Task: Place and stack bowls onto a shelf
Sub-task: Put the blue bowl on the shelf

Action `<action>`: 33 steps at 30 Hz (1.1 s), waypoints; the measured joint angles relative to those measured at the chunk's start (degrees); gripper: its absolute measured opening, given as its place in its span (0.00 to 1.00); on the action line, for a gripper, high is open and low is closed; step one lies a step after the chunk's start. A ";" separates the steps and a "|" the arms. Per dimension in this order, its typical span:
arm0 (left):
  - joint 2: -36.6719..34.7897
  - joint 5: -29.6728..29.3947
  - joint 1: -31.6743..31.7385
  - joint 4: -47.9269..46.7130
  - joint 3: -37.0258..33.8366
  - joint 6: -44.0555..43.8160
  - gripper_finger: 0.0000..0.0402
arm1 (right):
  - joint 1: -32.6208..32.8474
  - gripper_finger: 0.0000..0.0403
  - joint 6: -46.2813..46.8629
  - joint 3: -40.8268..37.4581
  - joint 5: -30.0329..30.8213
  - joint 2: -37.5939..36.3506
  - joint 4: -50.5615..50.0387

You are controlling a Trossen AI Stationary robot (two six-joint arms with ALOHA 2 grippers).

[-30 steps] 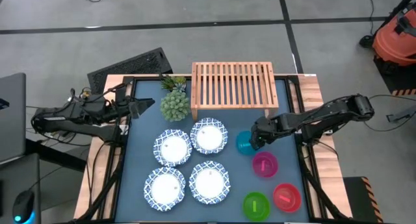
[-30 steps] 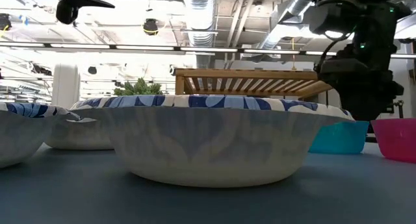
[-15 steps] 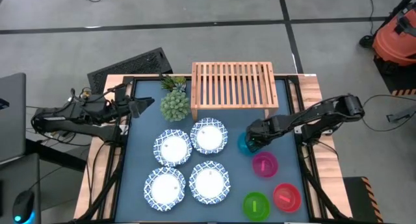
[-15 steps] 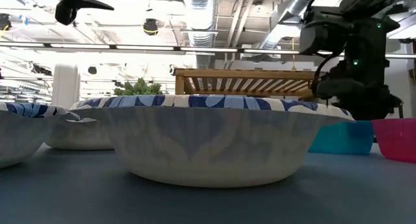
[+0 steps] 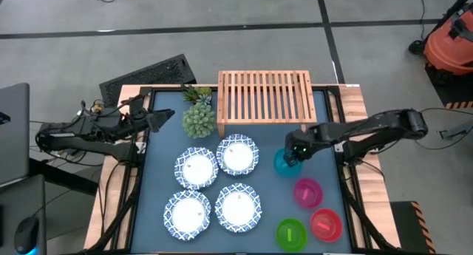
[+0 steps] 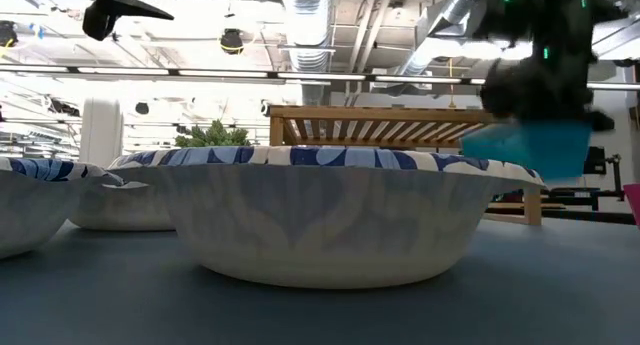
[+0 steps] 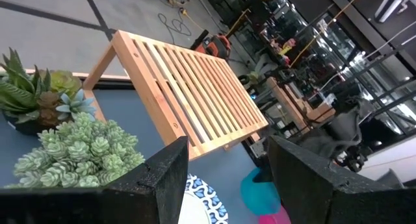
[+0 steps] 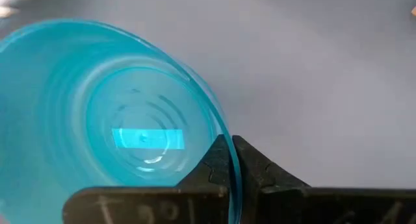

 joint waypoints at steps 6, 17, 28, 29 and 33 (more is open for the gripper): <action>0.00 0.02 0.00 -0.07 -0.02 -1.06 0.49 | -3.28 0.05 -5.94 15.51 -1.08 -4.38 -11.65; 0.00 0.15 0.00 -0.05 -0.02 -1.22 0.49 | -21.86 0.05 -24.44 39.60 7.90 -0.03 -27.50; 0.00 0.79 0.00 -0.05 -0.02 -1.59 0.49 | -48.97 0.05 -42.32 41.05 0.80 8.37 -25.99; -0.01 0.79 0.00 -0.05 -0.02 -1.59 0.49 | -50.71 0.05 -43.28 41.05 -0.16 8.93 -25.52; 0.00 0.76 0.00 -0.05 -0.02 -1.59 0.49 | -55.46 0.06 -44.86 41.10 -1.94 11.78 -24.68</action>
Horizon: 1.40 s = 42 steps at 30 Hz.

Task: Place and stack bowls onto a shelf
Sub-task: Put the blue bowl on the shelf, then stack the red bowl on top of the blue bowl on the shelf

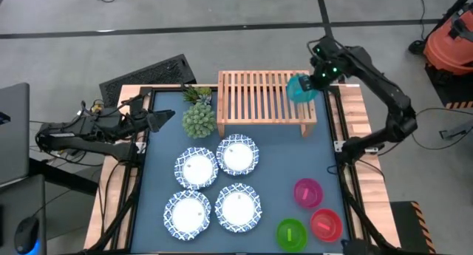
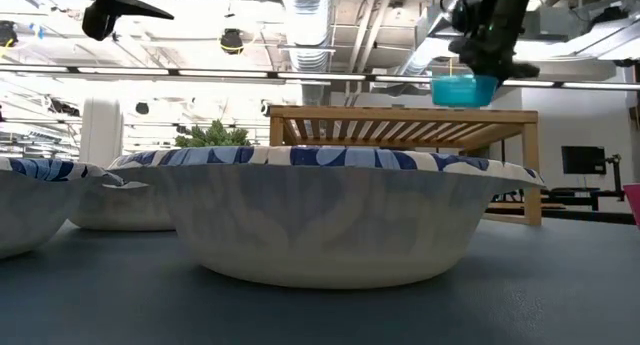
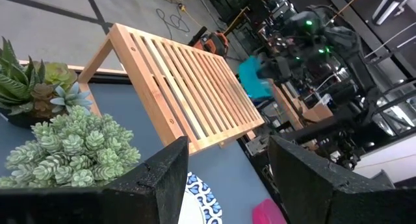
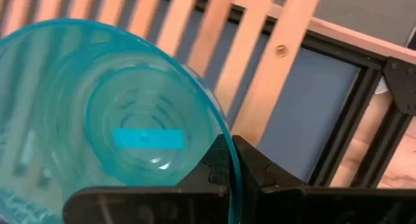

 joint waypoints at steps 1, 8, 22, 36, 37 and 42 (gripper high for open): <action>-0.01 0.00 0.00 0.00 0.00 0.00 0.49 | -0.65 0.06 -0.36 -0.04 -0.02 0.67 0.00; -0.01 -0.01 0.00 0.00 0.00 -0.43 0.49 | 0.34 0.07 -2.59 -0.04 -0.13 4.74 1.47; -0.01 -0.02 -0.01 0.00 0.00 -0.47 0.49 | 0.35 0.34 -4.37 -0.02 0.96 5.21 3.32; 0.00 -0.02 -0.04 -1.44 0.00 -0.42 0.49 | 1.81 0.60 -2.43 4.72 4.15 -6.27 -7.74; -0.01 -0.01 -0.04 -1.49 0.00 -0.42 0.49 | 3.46 0.61 -1.86 4.14 4.15 -7.79 -9.46; 0.00 0.00 -0.04 -1.66 0.00 0.08 0.49 | 15.28 0.61 5.85 -3.81 3.75 -18.82 -11.90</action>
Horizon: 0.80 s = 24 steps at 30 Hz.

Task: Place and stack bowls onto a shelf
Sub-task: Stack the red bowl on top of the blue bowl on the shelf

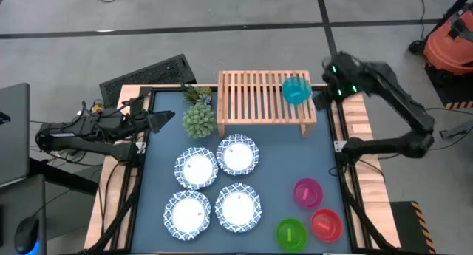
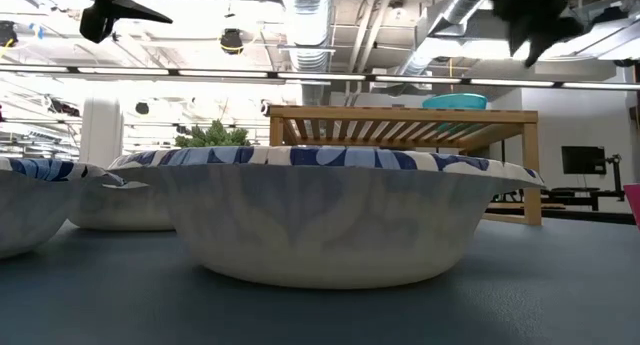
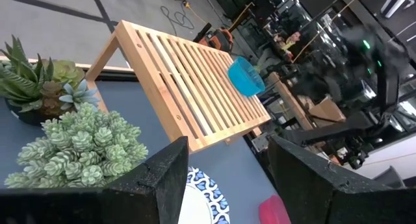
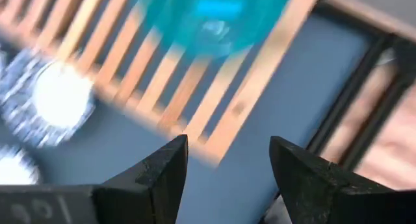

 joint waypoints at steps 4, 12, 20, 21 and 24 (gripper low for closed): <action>-0.02 0.00 0.00 0.02 0.00 0.01 0.49 | 12.08 0.61 12.50 -10.42 -0.10 -11.15 -0.27; -0.01 -0.02 0.02 0.02 0.00 -0.04 0.49 | 36.77 0.61 39.19 -33.08 -0.15 -26.94 10.63; -0.02 -0.12 0.04 0.04 0.00 -0.47 0.49 | 54.16 0.61 42.51 -43.56 -0.62 -23.71 31.20; -0.02 -0.15 0.04 0.04 0.00 -0.47 0.49 | 55.76 0.61 41.82 -43.95 -0.60 -21.76 31.54; -0.01 -0.28 0.04 0.04 0.00 -0.47 0.49 | 60.33 0.61 40.34 -45.03 -0.59 -16.18 30.40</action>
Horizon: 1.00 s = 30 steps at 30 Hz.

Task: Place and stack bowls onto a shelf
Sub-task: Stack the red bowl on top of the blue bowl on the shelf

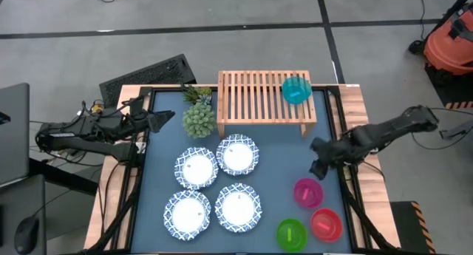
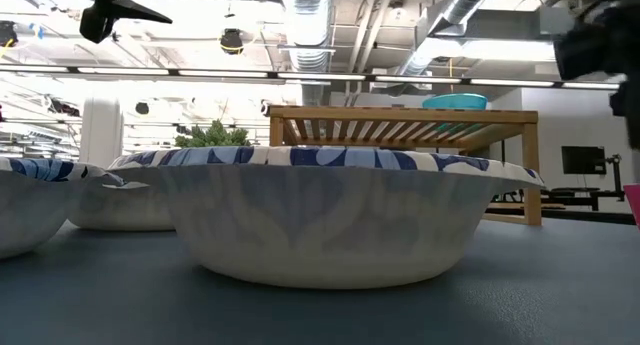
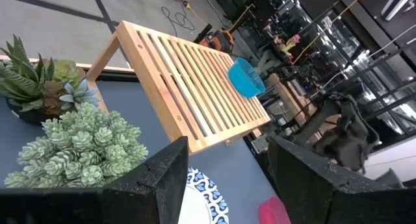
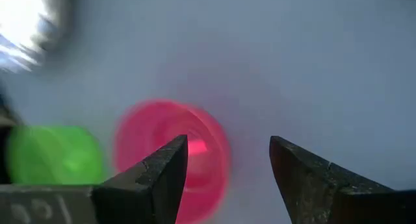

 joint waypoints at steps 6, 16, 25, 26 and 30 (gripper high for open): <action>-0.01 0.00 0.00 -1.07 0.00 -0.47 0.49 | 7.61 0.61 -0.22 -0.67 -0.02 9.10 1.26; 0.00 -0.09 0.00 -2.56 0.00 -1.11 0.49 | 12.31 0.61 -0.24 -0.78 1.04 19.38 3.48; 0.01 -0.13 0.00 -2.60 0.00 -1.10 0.49 | 12.22 0.39 0.31 -0.78 0.96 26.71 6.92; 0.00 -0.13 0.00 -2.60 0.00 -1.10 0.49 | 12.14 0.34 0.49 -0.78 0.66 27.39 6.88; -0.01 -0.15 0.00 -2.60 0.00 -1.10 0.49 | 12.15 0.13 2.08 -0.75 -0.33 28.64 6.86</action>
